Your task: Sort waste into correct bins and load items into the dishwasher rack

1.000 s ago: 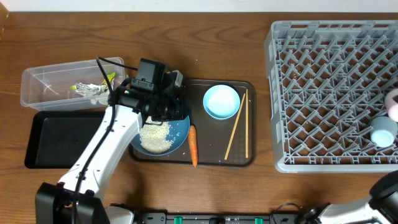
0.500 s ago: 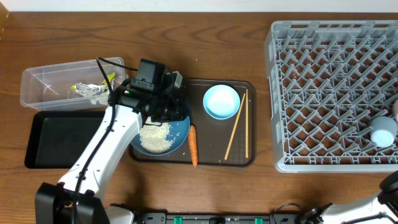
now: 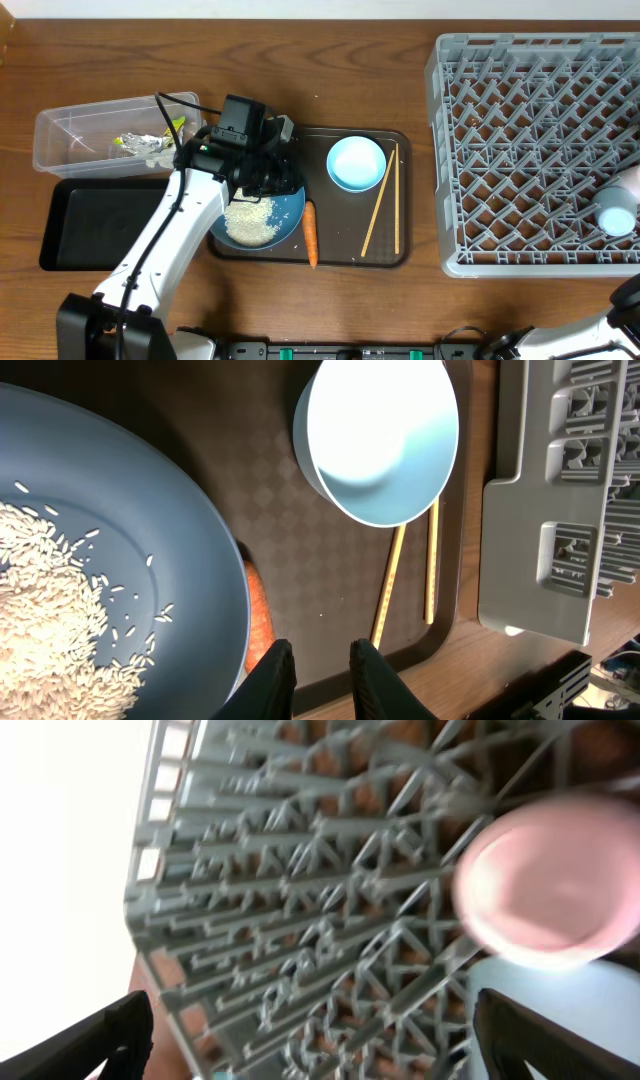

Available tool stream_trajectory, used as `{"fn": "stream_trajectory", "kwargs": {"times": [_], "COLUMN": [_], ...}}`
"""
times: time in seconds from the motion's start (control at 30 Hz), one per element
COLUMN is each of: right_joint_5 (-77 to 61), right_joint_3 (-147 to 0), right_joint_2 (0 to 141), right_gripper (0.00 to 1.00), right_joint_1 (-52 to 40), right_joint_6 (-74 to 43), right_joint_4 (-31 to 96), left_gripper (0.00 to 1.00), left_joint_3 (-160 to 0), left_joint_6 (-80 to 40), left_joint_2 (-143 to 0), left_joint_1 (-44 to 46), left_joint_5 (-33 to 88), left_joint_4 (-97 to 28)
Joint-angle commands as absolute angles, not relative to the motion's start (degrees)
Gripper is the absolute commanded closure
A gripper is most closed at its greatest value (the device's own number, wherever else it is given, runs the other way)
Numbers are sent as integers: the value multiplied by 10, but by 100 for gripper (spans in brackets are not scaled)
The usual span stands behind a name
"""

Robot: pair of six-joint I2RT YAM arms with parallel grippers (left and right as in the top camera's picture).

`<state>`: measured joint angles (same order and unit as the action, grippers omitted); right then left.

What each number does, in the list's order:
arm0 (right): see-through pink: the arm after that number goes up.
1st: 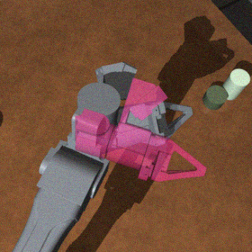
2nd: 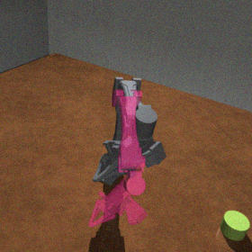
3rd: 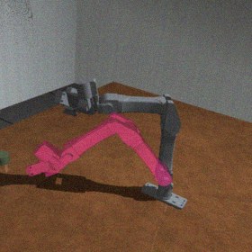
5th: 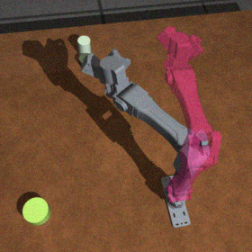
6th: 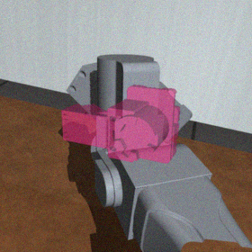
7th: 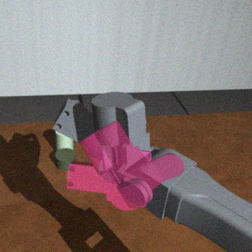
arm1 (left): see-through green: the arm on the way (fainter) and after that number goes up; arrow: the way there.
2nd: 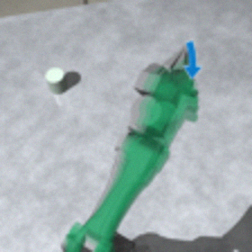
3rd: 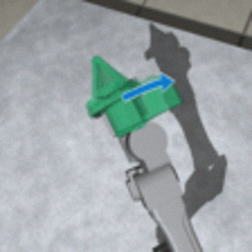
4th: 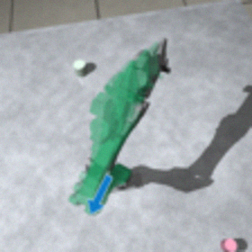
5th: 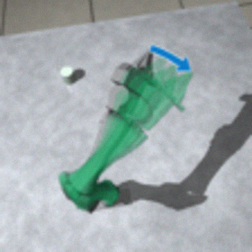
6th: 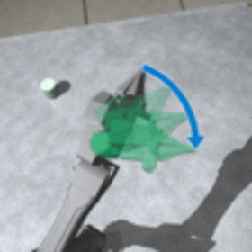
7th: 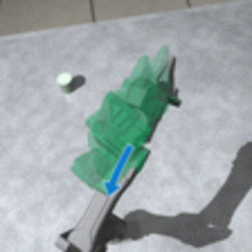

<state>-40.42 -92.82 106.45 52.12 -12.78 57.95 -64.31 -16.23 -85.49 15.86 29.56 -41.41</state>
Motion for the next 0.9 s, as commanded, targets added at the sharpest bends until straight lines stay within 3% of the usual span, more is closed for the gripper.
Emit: {"fn": "stream_trajectory", "kwargs": {"times": [0.0, 0.3, 0.63, 0.87], "right_joint_5": [-440, -400, -249, -183], "right_joint_3": [-940, -940, -939, -938], "right_joint_2": [1049, 967, 919, 920], "right_gripper": [6, 8, 14, 21], "right_joint_1": [499, 382, 128, -58], "right_joint_6": [-56, 63, 48, 30], "right_joint_4": [606, 705, 778, 703], "left_gripper": [79, 76, 72, 70], "left_joint_3": [-647, -647, -648, -648], "left_joint_6": [-152, -152, -146, -146], "left_joint_2": [-849, -849, -848, -835], "left_joint_1": [158, 158, 158, 148], "left_joint_5": [288, 251, 201, 116], "left_joint_4": [-416, -427, -444, -491]}}
